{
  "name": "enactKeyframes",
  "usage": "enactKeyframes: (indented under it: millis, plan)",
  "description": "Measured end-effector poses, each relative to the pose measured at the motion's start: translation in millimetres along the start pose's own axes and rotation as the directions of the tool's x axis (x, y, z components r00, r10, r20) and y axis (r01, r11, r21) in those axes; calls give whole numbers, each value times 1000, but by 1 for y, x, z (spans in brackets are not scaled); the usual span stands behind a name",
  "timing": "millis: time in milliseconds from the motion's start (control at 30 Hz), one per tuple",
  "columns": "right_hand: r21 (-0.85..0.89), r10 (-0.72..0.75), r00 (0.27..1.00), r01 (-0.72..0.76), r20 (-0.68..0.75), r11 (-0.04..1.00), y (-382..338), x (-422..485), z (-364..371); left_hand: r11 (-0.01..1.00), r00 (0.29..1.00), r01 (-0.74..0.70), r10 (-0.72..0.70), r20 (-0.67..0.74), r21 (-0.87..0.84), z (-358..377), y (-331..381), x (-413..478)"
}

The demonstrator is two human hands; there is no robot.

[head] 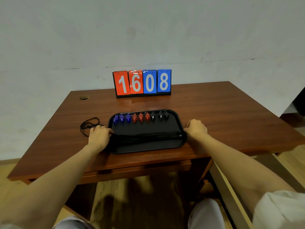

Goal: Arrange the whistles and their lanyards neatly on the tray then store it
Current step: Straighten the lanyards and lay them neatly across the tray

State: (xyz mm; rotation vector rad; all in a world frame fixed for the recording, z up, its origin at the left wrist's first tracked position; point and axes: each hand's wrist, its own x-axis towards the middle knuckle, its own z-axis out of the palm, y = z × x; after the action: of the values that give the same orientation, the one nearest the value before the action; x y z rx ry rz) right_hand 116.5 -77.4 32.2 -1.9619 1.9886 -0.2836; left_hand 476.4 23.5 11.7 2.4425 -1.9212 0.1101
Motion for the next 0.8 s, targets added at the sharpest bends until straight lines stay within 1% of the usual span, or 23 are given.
enactKeyframes:
  millis: [100,200,300,367,433,500,567,667,733,800]
  plan:
    - [0,-20,1000,20,4,1000,0,0,1,1000,1000,4,-4,14,19,2,0,-2]
    - [41,-40,999,39,18,998,0,0,1,999,999,25,-26,32,20,3,-1,-3]
    - [83,-108,994,107,0,991,2,1,2,1000,1000,28,-28,8,-2,3,2,-6]
    - [47,-204,978,206,-43,977,4,1,3,999,999,5,-7,-31,-38,3,6,-8]
    - [0,-293,953,294,-79,956,3,0,3,997,997,-47,43,-61,-67,4,11,-10]
    - [-54,-343,938,341,-56,939,1,-2,5,993,993,-100,96,-64,-64,5,16,-12]
    - [-116,-359,933,355,-8,928,0,-4,8,990,991,-133,132,-38,-37,7,19,-15]
    - [-181,-337,941,338,37,924,-1,-7,12,990,990,-144,144,8,-12,10,23,-18]
    - [-219,-331,943,332,44,918,-4,-9,12,989,990,-144,144,9,-19,11,23,-19]
    - [-251,-363,931,359,31,899,-11,-12,11,988,989,-149,148,-18,-40,12,23,-19]
